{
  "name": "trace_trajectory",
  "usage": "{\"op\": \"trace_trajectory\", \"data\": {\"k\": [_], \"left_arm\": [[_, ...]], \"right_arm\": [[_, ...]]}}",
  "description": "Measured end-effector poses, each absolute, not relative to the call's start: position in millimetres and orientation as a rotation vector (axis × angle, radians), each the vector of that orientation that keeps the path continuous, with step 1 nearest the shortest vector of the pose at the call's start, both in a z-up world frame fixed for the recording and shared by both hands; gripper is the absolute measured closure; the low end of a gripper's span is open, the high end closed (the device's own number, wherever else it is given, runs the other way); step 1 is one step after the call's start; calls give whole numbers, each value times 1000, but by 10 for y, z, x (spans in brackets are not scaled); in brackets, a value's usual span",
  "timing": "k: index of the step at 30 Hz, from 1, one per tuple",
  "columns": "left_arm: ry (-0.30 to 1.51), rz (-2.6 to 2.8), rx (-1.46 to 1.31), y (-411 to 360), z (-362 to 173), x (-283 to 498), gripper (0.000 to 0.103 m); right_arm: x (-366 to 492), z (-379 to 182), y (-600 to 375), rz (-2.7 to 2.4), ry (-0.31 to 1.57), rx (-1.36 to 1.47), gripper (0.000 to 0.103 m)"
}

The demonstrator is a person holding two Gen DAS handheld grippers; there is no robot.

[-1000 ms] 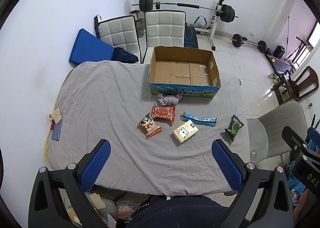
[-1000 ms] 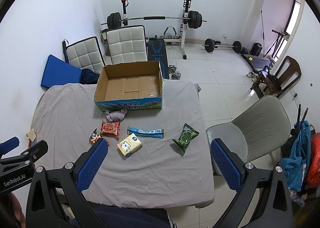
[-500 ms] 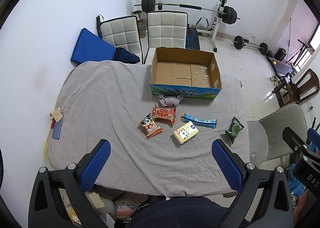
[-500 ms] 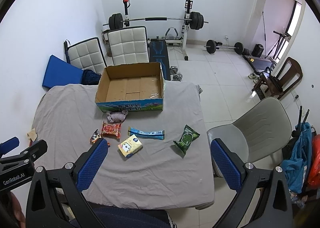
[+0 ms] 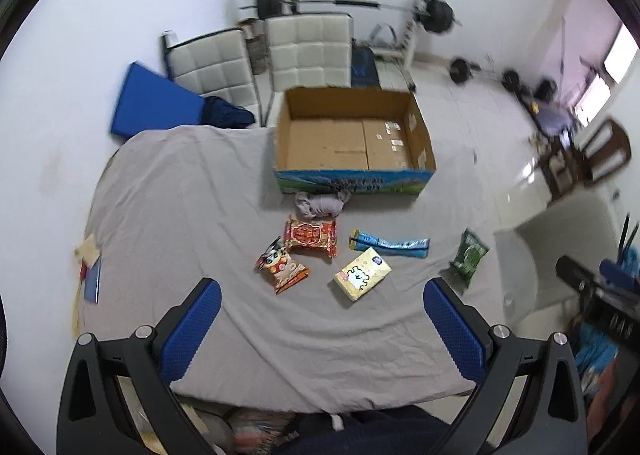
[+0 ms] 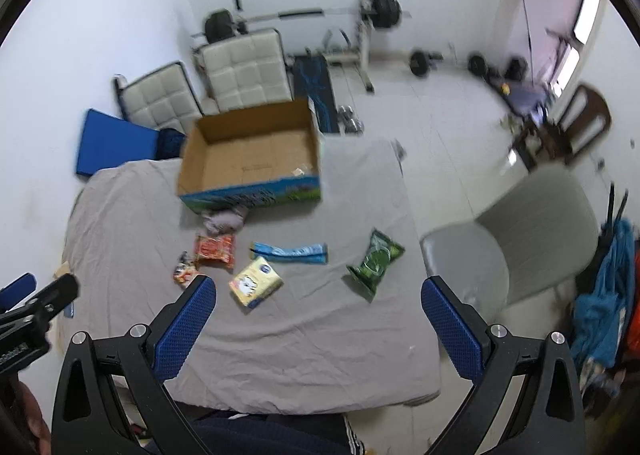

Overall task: Organize soft objects
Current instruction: 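Grasp the yellow tissue pack with left tool while right tool grasps green Deeyeo pack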

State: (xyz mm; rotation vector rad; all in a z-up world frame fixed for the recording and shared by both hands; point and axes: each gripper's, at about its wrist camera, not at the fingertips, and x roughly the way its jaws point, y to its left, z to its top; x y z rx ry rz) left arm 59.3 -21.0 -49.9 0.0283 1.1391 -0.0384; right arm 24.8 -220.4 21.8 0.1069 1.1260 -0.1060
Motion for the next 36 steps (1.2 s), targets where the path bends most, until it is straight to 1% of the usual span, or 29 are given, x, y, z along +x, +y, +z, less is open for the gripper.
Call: {"op": "trace_trajectory", "data": {"k": [3,11,13,14,16,22,23,24,25,26,27,29,30,32,34,36], "left_arm": [[1186,-89,114,-370,-965,863,0],[1438,-217,285,-949,-2522,1561,0],[1510,-248,331,-1098,-2937,1691,0],[1533,-259,345,-1131,-3054,1714,0],[1596,-282,385,-1230,-3417,1779,0],[1721,-321,472,-1283,-4047,1811,1],[1725,-324,468,-1273,-4074,1810,7],[1730,-329,447,-1259,-4084,1812,14],[1746,-328,395,-1224,-4085,1815,24],[1766,-300,341,-1178,-4084,1823,25],[1787,-255,259,-1099,-4065,1827,26],[1831,-168,122,-949,-4039,1797,36],[1848,-127,72,-891,-4032,1768,37],[1862,-71,-58,-774,-4000,1659,38],[1867,-47,-105,-725,-3993,1566,38],[1872,-53,-120,-702,-3992,1484,37]], "right_arm": [[509,-301,-2452,-150,1211,141,0],[1191,-1992,-3024,-278,1417,231,0],[1354,-2402,-3142,-297,1459,272,2],[1424,-2574,-3197,-312,1481,285,4],[1549,-2865,-3253,-322,1513,316,4],[1787,-3457,-3481,-366,1570,339,4],[1812,-3540,-3519,-367,1580,357,5],[1843,-3624,-3551,-369,1592,368,10],[1867,-3689,-3571,-366,1603,379,13],[1880,-3760,-3595,-363,1618,395,23],[1891,-3829,-3611,-361,1639,403,36],[1889,-3915,-3619,-349,1668,408,50],[1889,-3920,-3594,-343,1660,383,54],[1838,-3927,-3498,-308,1675,334,57],[1699,-3956,-3342,-243,1708,266,58],[1571,-4014,-3140,-167,1743,141,58]]}}
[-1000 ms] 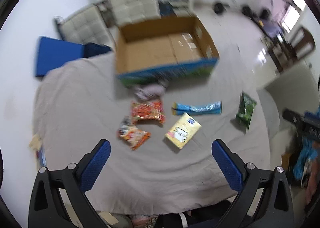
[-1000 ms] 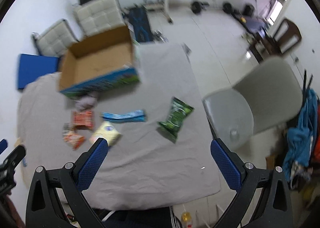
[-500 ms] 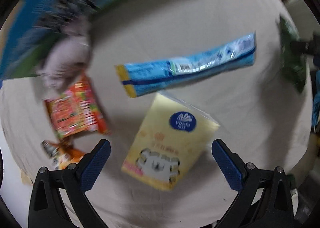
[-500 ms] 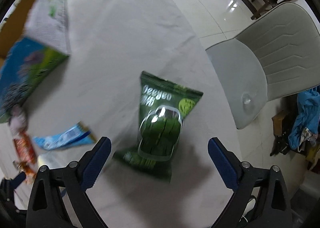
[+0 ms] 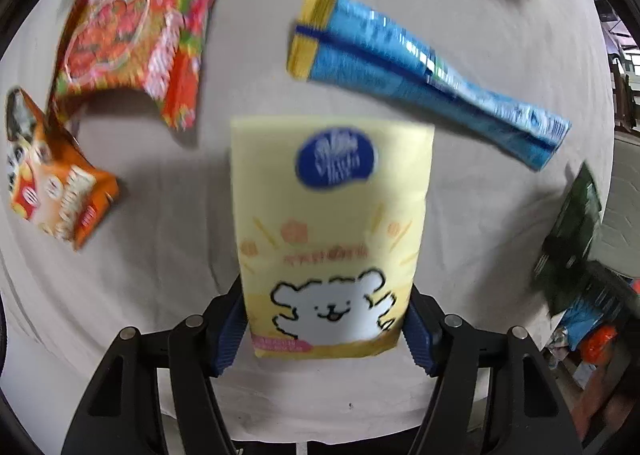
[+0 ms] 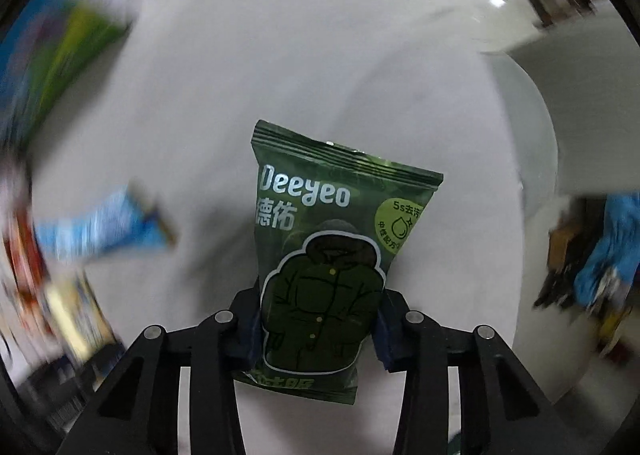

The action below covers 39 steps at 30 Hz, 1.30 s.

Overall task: Organize soft objects
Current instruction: 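Grasp the yellow tissue pack with left tool while right tool grasps green Deeyeo pack, then carry both packs into the box and open both tools to release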

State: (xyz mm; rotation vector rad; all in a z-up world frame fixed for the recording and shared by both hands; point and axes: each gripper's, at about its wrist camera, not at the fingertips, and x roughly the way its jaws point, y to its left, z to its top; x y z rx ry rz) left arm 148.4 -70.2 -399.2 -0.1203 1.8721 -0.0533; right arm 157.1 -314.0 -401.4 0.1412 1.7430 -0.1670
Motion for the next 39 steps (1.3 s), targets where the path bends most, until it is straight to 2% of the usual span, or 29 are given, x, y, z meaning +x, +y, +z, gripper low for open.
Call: {"op": "trace_trajectory", "data": {"k": [2,7,10,16,19,21,25,31,33,39], "left_arm": [[1869,-55,-117,-666,-4002,1427,37],[1822,-58,-127,-677,-3991,1401,37],[1804,-59,-133,-674,-3944,1388,37],[1755,-55,-139,-863,-3901,1342,41],[1726,-49,-112,-805,-3665,1281,42],[1698,-45,-101,-772,-3477,1216,42],[1640,-53,-90,-779,-3120,1117,42],[1511,-79,-84,-718,-2419,1068,42],[1463,-92,-103,-678,-2114,1133,42],[1344,-139,-113,-781,-1674,1335,42]], "right_arm": [[1447,-4066,-3032,-124,1761,49,58],[1310,-4074,-3173,-75,1736,111,56],[1278,-4026,-3202,-74,1722,144,52],[1249,-4243,-3417,-72,1751,210,52],[1164,-4313,-3504,-79,1732,239,55],[1064,-4323,-3531,-83,1720,247,62],[920,-4218,-3539,-70,1694,228,63],[822,-3851,-3427,8,1614,204,64],[792,-3518,-3462,42,1573,203,65],[1072,-2777,-3301,119,1443,195,65]]}}
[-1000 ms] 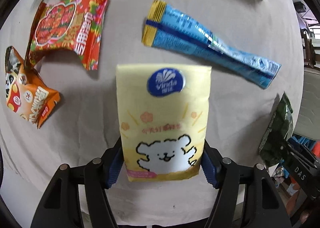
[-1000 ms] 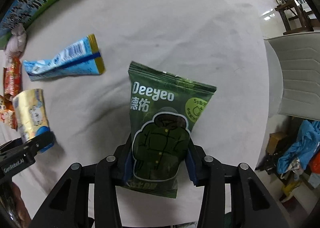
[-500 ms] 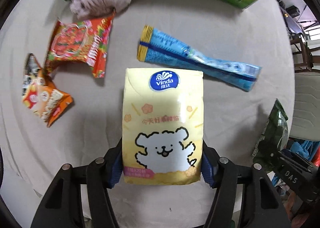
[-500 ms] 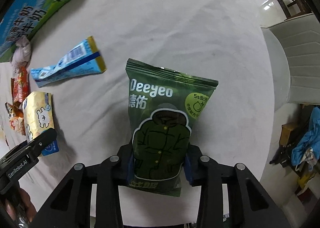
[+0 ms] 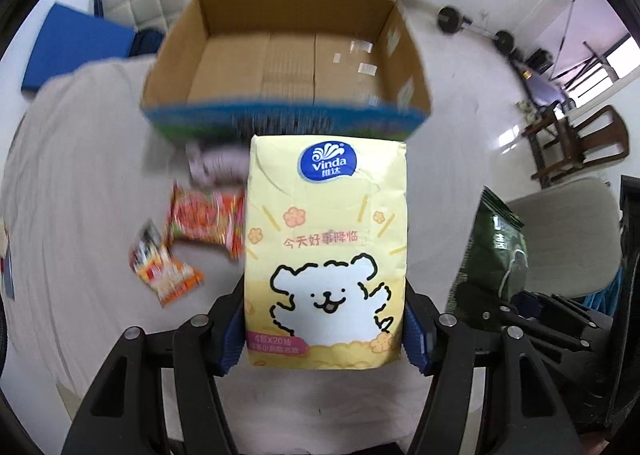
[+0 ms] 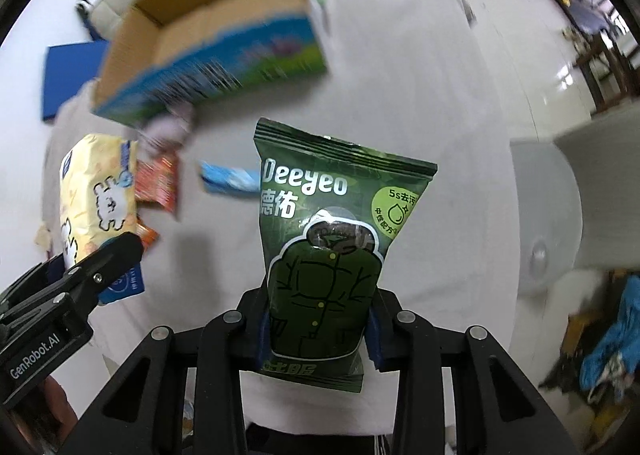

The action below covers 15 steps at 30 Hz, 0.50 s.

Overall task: Organize soft objects
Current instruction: 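Carry both packs into the box and open both tools to release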

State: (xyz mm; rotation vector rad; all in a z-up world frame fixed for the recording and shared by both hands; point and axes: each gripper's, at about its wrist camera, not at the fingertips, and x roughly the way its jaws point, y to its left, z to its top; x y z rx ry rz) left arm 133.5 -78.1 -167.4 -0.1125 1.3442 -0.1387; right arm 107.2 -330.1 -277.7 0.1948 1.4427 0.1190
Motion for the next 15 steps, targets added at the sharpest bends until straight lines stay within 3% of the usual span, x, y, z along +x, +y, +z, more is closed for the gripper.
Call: {"op": "trace_trajectory", "data": {"k": [7,15], "left_arm": [[1291,-191,-147,-525,-1495,2131,42],[1343,-211,-189,-224,-1920,3333,42]], "right_arm": [[1722,-2113,-2976,149,1316,150,65],[2834,-2262,-2470,145,1257,77,65]]}}
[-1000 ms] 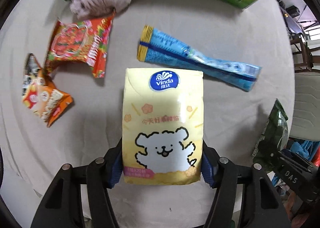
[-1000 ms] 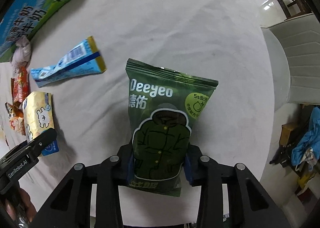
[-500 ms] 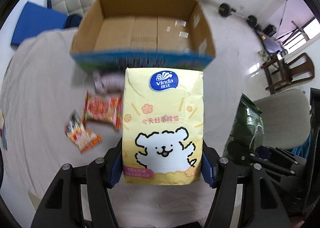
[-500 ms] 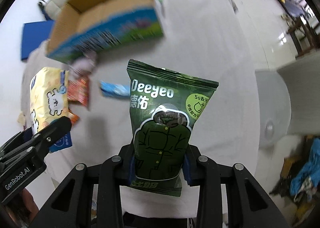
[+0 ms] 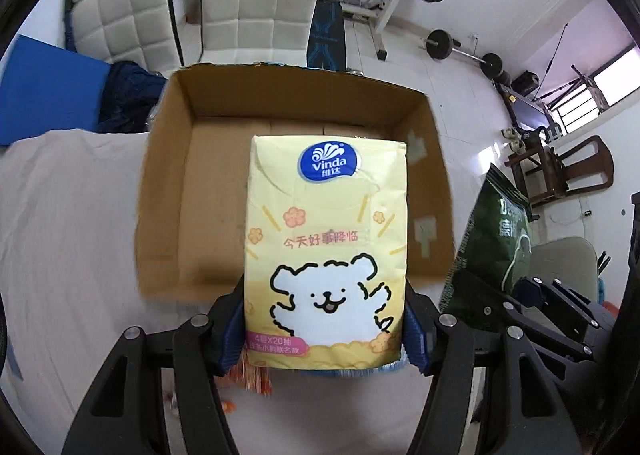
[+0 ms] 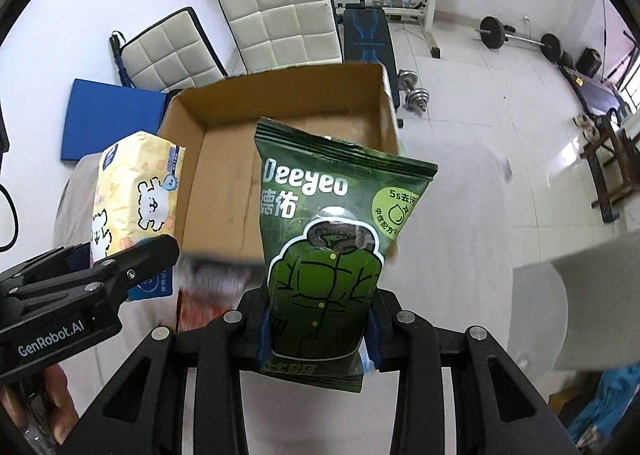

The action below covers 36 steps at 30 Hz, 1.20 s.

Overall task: Organize soft objects
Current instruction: 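Carry both packs into the box and open both tools to release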

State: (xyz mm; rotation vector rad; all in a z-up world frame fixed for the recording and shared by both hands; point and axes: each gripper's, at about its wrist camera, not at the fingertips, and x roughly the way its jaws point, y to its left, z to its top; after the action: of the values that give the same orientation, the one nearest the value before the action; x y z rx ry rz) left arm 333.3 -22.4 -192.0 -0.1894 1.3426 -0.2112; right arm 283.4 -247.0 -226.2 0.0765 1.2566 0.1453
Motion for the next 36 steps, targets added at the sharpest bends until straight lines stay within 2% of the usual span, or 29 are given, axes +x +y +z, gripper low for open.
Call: {"op": "trace_trajectory", "data": {"k": [11,25,30,32,34,36], "left_arm": [[1501,-301,-243,-278,-2782,4375,42],[1605,-268,-234,-380,-3231,4592,40],[1580,-241,-182,-391,-3076,4581,39],[1568,-225,-158,-395,-3020,4579,32],[1552,-205,-148,-361,-2925,4518,30],[1538,-190,-147,-304,-2853,4464,17]], "right_arm": [[4490,-3160,-2077,169,1347,25,65],[5301,-3964,-1983,129,1446,-24,63],[5292,-3964,-1995,128,1453,-34,44],[5283,-3941,-2007,132,1452,-30,41],[5237,-3888,-2008,137,1452,-27,37],[5170,-3836,-1979,146,1449,-40,27]]}}
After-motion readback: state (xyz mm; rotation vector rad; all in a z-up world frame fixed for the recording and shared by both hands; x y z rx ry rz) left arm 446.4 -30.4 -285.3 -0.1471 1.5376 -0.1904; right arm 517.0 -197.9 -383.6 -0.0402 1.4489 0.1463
